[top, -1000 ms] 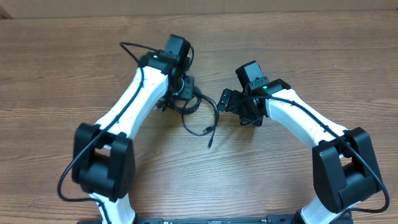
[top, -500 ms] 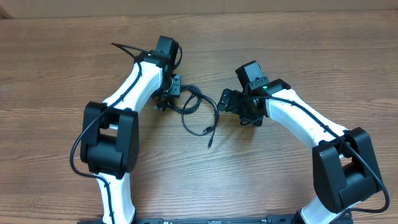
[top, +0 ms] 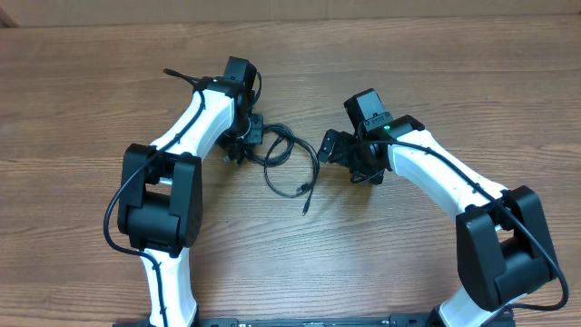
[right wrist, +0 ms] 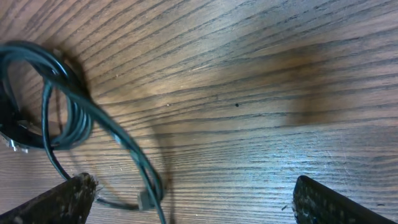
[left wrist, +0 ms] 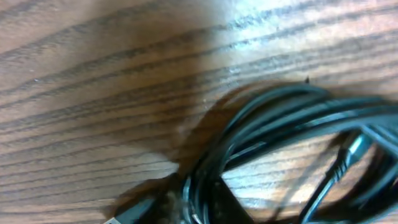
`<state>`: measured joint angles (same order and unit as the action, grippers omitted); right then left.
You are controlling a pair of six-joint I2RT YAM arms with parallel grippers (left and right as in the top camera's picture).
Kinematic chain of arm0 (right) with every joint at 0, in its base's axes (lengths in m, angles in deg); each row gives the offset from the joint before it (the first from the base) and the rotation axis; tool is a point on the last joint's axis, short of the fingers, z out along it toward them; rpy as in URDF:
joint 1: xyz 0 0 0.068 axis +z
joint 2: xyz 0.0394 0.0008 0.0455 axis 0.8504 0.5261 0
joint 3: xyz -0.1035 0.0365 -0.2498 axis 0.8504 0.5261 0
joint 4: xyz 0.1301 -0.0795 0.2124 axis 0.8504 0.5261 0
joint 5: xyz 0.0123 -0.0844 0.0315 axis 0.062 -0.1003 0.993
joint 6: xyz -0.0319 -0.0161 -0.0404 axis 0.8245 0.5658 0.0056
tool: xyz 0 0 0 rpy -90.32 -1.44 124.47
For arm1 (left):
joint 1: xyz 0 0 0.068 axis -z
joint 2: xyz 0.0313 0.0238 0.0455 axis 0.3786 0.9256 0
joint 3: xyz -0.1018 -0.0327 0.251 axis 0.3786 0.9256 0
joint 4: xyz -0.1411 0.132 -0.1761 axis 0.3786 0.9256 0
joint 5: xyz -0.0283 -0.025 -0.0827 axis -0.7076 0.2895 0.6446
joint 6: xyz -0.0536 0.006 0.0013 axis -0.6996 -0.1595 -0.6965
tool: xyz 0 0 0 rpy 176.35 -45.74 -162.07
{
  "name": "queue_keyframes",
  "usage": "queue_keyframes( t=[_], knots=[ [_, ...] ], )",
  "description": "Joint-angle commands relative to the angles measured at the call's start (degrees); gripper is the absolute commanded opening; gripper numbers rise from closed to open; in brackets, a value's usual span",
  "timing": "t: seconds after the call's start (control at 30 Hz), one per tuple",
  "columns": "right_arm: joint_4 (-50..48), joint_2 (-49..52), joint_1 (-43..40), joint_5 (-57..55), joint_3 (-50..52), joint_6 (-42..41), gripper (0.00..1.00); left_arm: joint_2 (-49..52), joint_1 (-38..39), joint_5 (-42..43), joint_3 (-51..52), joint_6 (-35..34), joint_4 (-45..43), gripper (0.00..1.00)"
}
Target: Untangle cables
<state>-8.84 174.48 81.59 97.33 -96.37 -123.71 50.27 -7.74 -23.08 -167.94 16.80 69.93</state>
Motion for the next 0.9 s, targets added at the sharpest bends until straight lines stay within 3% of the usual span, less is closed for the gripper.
queue_keyframes(
  t=[0.0,0.23,0.5,0.87],
  knots=[
    [-0.35,-0.11,0.17,-0.63,0.24,-0.39,1.0,0.04,0.26,2.23,-0.22,2.45,0.42,0.06],
    [-0.35,-0.11,0.17,-0.63,0.24,-0.39,1.0,0.04,1.51,10.82,-0.22,10.14,1.68,0.04],
    [-0.35,-0.11,0.17,-0.63,0.24,-0.39,1.0,0.04,3.58,15.13,-0.22,17.2,4.68,0.04],
    [-0.35,-0.11,0.17,-0.63,0.24,-0.39,1.0,0.04,4.2,16.83,-0.22,17.57,4.15,0.04]
  ],
)
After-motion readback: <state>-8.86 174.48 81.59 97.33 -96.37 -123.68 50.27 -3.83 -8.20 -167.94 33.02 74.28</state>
